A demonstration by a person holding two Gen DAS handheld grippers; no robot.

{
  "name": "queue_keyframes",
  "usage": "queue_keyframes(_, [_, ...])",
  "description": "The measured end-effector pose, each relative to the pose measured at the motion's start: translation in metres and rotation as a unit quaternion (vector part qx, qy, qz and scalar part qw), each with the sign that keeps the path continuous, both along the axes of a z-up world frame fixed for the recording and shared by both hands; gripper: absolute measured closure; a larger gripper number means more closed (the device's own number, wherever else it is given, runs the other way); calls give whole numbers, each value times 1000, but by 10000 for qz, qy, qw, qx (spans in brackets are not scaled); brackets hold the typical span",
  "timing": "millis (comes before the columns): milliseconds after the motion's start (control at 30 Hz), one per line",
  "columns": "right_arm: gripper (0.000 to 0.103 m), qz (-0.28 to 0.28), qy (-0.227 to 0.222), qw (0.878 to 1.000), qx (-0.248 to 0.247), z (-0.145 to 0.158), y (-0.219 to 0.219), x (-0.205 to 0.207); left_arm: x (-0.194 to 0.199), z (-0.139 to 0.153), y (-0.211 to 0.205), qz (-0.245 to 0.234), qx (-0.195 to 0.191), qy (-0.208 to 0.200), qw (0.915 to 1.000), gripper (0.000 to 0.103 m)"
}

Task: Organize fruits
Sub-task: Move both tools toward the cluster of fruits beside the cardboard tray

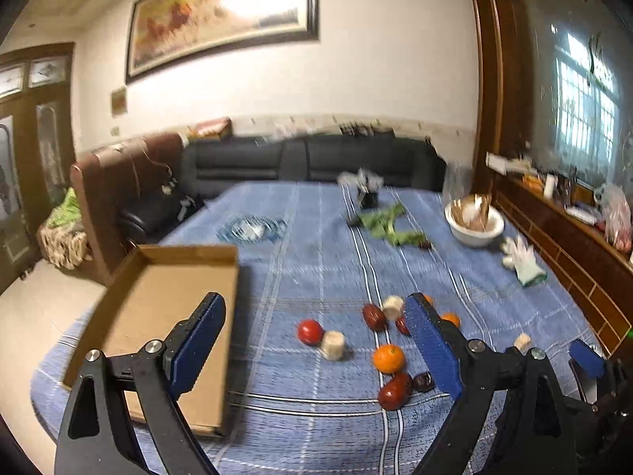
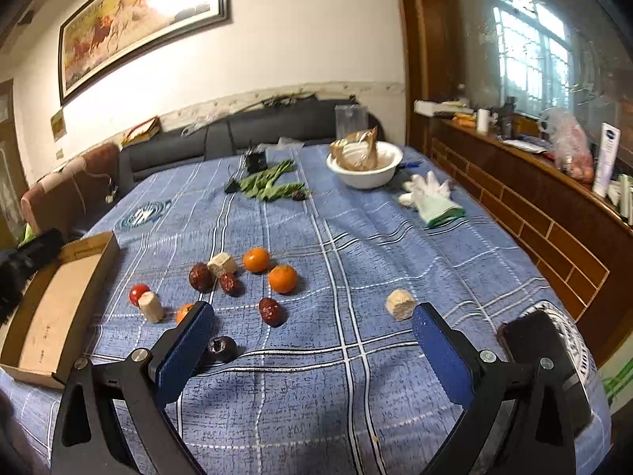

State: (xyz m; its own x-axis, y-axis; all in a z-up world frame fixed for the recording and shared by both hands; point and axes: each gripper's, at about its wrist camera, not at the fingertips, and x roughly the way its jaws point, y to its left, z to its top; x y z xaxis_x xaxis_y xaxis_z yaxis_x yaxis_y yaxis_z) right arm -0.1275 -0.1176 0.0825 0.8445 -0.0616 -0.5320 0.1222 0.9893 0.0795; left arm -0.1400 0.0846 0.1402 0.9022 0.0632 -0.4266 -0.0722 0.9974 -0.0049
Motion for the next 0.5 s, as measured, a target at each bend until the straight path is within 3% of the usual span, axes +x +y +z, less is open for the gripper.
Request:
queue_keyframes(100, [1, -37, -474, 9989, 17, 11, -1, -22, -21, 15, 9, 102, -39, -286, 9995, 10])
queue_keyframes(167, [1, 36, -680, 9971, 334, 18, -5, -33, -35, 25, 14, 145, -61, -398, 9991, 9])
queue_keyframes(267, [1, 462, -471, 9928, 999, 24, -5, -35, -51, 34, 20, 202, -57, -554, 9982, 7])
queue_keyframes(333, [1, 508, -326, 9958, 682, 29, 7, -35, -62, 39, 26, 303, -65, -687, 9972, 5])
queue_keyframes(500, [1, 693, -514, 9962, 126, 37, 32, -50, -71, 43, 35, 501, -164, -797, 9954, 0])
